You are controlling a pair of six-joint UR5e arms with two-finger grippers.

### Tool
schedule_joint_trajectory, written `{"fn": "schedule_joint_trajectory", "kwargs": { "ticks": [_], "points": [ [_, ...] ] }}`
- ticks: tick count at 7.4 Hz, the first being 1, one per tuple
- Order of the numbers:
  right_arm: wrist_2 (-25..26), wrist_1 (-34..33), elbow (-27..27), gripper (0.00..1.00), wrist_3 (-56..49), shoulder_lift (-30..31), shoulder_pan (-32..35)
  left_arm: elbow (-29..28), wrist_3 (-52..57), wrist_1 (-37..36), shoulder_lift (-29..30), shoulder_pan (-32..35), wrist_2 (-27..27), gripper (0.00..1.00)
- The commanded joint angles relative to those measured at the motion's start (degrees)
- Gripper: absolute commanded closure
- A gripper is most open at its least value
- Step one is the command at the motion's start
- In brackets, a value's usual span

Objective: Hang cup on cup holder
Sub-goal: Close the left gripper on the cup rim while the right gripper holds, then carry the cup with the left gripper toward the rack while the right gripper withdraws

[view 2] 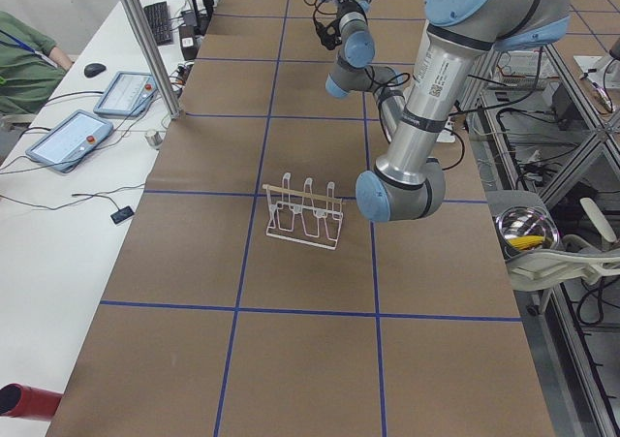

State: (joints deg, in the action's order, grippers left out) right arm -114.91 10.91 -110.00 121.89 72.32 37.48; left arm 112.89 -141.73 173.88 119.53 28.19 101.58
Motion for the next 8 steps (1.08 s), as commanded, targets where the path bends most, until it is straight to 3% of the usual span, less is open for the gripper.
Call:
{"fn": "schedule_joint_trajectory", "kwargs": {
  "ticks": [1,2,4,5,6,8],
  "points": [
    [-0.1,0.1,0.0,0.0,-0.4,1.0,1.2,0.9,0.1,-0.2,-1.1,0.1,0.7,1.0],
    [-0.5,0.2,0.1,0.0,-0.6,3.0,2.8,1.5,0.7,-0.3,-2.3,1.6,3.5,1.0],
    [-3.2,-0.9,1.1,0.0,-5.4,6.2,7.1,1.1,2.9,-0.6,-5.2,6.3,4.2,1.0],
    [-6.9,-1.1,4.5,0.0,-9.2,7.0,11.6,0.8,6.4,-3.0,-5.7,9.0,4.2,1.0],
    [-7.4,-1.2,9.4,0.0,-11.3,7.1,17.4,1.3,14.6,-8.0,-7.7,10.0,4.3,1.0],
    [-7.4,-3.1,19.9,0.0,-30.7,8.8,25.6,1.5,27.4,-16.2,-10.2,12.8,4.1,1.0]
  ]
}}
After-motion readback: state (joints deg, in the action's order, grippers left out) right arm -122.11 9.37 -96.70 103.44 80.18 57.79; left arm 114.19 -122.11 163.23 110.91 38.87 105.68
